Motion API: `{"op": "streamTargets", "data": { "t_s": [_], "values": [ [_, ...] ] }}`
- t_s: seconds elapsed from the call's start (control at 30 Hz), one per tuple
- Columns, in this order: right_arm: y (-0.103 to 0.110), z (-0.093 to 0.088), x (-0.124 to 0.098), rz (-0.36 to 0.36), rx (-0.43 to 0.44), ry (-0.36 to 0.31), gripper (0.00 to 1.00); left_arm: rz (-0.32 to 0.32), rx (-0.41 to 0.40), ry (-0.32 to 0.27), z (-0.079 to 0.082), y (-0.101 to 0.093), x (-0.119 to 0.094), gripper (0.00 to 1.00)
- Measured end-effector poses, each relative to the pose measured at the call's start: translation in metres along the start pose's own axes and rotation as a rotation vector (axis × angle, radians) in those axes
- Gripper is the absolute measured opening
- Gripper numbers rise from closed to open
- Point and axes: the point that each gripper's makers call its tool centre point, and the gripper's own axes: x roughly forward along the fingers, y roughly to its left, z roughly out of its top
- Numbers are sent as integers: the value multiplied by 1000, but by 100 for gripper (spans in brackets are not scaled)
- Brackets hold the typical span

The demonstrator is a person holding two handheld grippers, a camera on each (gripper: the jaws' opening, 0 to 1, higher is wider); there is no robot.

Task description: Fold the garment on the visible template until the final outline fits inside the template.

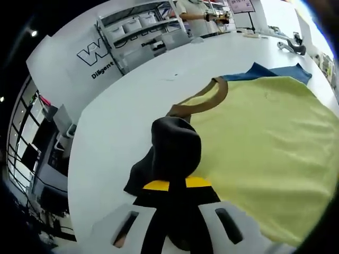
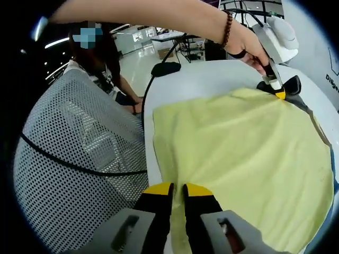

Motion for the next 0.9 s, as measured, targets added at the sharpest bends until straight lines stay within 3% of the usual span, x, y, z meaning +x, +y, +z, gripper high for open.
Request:
{"op": "streamTargets", "data": {
  "t_s": [0.9],
  "values": [
    [10,17,16,22,-37,-27,2,38,5,39,-15,18,-6,8]
  ]
}}
